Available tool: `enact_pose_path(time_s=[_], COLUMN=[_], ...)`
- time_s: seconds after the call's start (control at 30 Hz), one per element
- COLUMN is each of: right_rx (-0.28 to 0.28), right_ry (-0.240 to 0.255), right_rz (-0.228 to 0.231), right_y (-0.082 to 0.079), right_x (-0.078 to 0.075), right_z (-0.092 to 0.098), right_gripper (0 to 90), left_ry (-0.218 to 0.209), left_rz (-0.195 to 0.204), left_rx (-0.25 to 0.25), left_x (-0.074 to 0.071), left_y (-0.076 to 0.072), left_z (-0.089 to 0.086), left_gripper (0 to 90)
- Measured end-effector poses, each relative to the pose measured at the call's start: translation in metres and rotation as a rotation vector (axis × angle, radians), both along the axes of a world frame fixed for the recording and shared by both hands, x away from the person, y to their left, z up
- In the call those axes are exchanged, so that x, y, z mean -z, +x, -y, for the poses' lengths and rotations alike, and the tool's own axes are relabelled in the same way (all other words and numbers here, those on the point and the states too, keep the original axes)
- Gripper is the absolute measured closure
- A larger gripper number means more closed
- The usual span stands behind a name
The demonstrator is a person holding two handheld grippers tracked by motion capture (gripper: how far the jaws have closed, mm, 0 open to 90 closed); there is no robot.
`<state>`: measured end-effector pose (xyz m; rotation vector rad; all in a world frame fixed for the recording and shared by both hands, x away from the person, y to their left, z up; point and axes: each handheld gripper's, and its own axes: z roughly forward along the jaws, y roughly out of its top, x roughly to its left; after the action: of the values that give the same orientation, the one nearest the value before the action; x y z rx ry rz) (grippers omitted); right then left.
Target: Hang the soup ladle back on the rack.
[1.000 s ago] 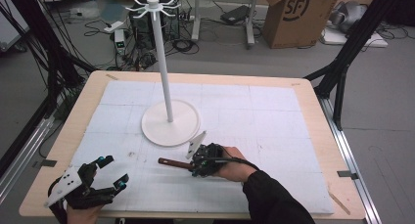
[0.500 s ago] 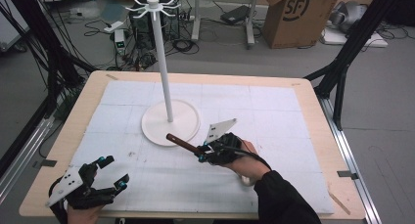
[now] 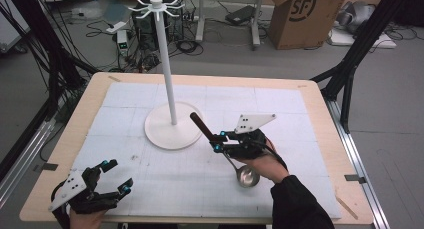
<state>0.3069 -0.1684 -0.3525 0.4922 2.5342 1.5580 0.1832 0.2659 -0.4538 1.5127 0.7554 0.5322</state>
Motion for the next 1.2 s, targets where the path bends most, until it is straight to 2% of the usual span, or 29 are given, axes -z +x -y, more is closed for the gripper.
enact_pose_path(time_s=[0.27, 0.5, 0.7, 0.9, 0.97, 1.2], right_rx=[0.018, 0.018, 0.014, 0.000, -0.008, -0.021], right_ry=[0.072, 0.161, 0.185, 0.242, 0.277, 0.245], right_rz=[0.006, -0.010, -0.012, -0.049, -0.085, -0.107], right_y=[0.003, 0.007, 0.011, 0.020, 0.025, 0.033], right_x=[-0.008, -0.022, -0.032, -0.041, -0.045, -0.061], right_z=[0.009, 0.014, 0.014, 0.014, 0.014, 0.010], right_gripper=[74.3, 74.3, 74.3, 74.3, 74.3, 74.2], left_ry=[0.001, 0.000, -0.001, -0.004, -0.003, -0.001], left_rz=[0.004, 0.007, 0.008, 0.006, 0.005, 0.001], left_rx=[-0.003, -0.003, -0.001, 0.000, -0.002, -0.002], left_x=[0.000, 0.000, 0.000, 0.000, 0.000, 0.001], left_y=[0.000, 0.000, 0.000, 0.000, 0.000, 0.001], left_z=[0.000, 0.000, -0.001, -0.001, -0.001, -0.002], left_gripper=[17.1, 17.1, 17.1, 17.1, 17.1, 17.1])
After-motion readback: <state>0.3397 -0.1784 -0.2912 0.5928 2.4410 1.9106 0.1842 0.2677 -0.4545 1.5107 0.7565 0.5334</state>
